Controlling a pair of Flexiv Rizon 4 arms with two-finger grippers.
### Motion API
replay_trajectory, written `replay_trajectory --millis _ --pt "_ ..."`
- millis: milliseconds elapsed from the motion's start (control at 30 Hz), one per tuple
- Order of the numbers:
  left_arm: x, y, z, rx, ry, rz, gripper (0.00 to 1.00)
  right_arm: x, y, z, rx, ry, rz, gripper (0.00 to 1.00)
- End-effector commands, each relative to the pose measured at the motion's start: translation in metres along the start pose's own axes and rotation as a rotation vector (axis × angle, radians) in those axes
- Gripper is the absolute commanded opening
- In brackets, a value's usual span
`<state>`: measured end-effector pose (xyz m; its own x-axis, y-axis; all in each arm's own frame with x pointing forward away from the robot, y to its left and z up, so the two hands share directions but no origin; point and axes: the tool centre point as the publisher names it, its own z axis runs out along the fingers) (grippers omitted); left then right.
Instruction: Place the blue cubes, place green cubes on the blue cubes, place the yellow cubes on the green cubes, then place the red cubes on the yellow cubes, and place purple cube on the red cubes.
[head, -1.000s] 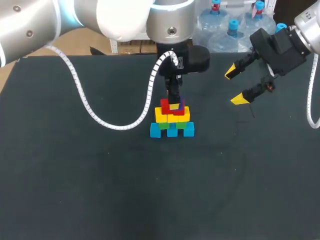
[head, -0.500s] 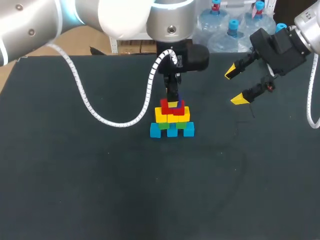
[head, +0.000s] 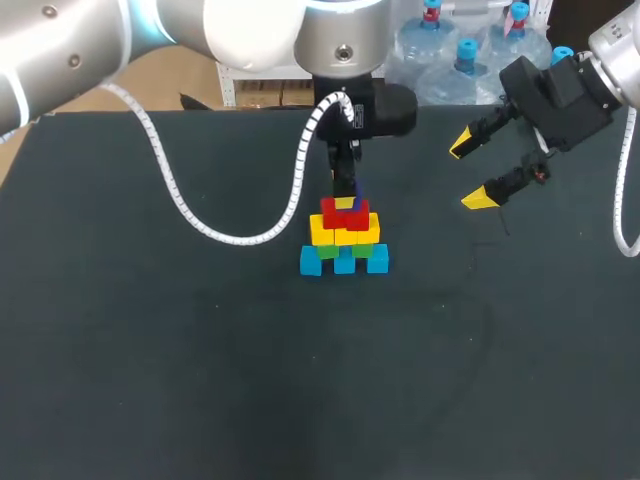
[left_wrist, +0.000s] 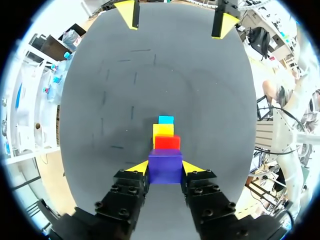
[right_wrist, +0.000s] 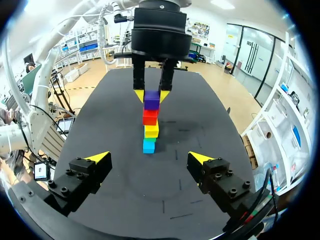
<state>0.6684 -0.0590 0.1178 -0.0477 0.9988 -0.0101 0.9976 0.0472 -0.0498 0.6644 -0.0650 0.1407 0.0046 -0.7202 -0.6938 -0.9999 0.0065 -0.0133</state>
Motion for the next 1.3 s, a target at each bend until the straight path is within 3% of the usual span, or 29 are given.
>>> replay_trajectory --millis 33,733,833,867,900,933,967,1200,1300 --pt "-0.0015 0.0029 0.0010 0.007 0.001 0.003 0.00 0.0000 0.0008 -0.0001 0.002 0.000 0.000 1.00" --pt "0.0005 0.0028 0.0021 0.001 -0.006 0.004 0.00 0.0000 0.0008 -0.0001 0.002 0.000 0.000 1.00" --pt "0.0004 0.0020 0.0024 0.001 -0.007 0.006 0.47 0.0000 0.0008 -0.0001 0.002 0.000 0.000 1.00" --pt "0.0007 0.0017 0.0027 0.002 -0.011 0.002 0.88 0.0000 0.0008 -0.0001 0.002 0.000 0.000 1.00" --pt "0.0008 0.0016 0.0027 0.002 -0.012 0.003 1.00 0.0000 0.0008 -0.0001 0.002 0.000 0.000 1.00" --pt "0.0013 0.0012 0.0025 0.002 -0.012 0.002 0.95 0.0000 0.0008 -0.0001 0.002 0.000 0.000 1.00" --pt "0.0017 0.0010 0.0023 0.001 -0.013 0.001 1.00 0.0000 0.0008 -0.0001 0.002 0.000 0.000 1.00" --pt "0.0045 0.0008 0.0012 -0.006 -0.029 -0.015 1.00 0.0000 0.0008 -0.0001 0.002 0.000 0.000 1.00" --pt "0.0051 -0.0002 -0.0037 -0.040 -0.075 -0.005 1.00 0.0000 0.0008 -0.0001 0.002 0.000 0.000 1.00"
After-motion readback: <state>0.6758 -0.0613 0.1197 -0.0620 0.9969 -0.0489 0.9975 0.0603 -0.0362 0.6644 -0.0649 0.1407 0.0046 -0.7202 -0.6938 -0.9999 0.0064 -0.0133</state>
